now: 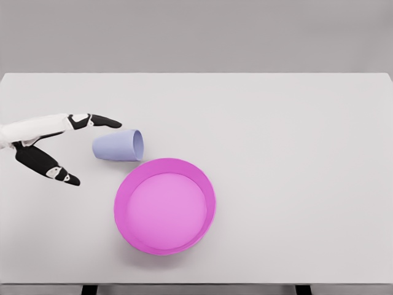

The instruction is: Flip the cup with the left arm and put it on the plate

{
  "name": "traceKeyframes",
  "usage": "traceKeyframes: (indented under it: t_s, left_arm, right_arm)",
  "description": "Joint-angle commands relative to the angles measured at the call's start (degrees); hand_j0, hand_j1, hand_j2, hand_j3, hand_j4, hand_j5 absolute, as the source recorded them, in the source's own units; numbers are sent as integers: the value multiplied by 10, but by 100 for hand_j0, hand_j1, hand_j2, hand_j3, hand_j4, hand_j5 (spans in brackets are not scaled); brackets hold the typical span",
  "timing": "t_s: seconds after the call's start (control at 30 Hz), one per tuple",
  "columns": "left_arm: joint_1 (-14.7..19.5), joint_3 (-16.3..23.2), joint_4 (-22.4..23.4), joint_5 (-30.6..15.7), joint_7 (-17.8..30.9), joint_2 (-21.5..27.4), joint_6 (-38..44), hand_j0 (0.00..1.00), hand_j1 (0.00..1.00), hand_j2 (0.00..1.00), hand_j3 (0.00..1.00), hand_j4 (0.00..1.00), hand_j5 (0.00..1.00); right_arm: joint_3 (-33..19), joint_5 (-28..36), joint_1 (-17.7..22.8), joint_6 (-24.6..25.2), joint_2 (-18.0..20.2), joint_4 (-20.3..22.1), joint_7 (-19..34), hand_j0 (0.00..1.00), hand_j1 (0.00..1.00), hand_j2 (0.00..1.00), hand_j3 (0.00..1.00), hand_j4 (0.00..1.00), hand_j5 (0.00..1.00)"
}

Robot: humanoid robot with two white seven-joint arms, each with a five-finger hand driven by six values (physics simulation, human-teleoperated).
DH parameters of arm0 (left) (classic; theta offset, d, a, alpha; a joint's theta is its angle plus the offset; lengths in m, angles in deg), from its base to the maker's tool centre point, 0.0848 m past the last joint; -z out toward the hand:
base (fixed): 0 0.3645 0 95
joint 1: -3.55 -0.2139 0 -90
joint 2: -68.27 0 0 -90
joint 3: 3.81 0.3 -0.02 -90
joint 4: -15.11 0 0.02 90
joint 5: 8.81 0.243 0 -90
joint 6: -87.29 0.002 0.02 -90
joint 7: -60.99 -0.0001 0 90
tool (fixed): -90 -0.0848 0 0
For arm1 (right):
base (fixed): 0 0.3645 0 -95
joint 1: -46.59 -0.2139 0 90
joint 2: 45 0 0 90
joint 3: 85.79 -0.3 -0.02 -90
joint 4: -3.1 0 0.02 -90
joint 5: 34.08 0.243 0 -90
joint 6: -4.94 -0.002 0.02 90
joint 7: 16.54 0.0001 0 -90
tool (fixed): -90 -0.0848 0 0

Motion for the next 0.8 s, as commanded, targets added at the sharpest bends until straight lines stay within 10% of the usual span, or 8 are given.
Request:
traceKeyframes:
  t_s: [0.0,0.53,0.77]
  left_arm:
    - [0,-1,-6,-5,0,-1,1,100,100,100,100,100,100]
    - [25,-5,44,53,-40,-117,1,100,100,100,100,100,100]
    - [18,-53,-14,64,-54,-96,311,100,100,100,100,100,100]
  right_arm:
    - [2,0,0,0,0,1,3,100,100,100,100,100,100]
    - [-3,1,7,1,0,-2,2,100,100,100,100,100,100]
    - [-3,1,7,1,0,-2,2,100,100,100,100,100,100]
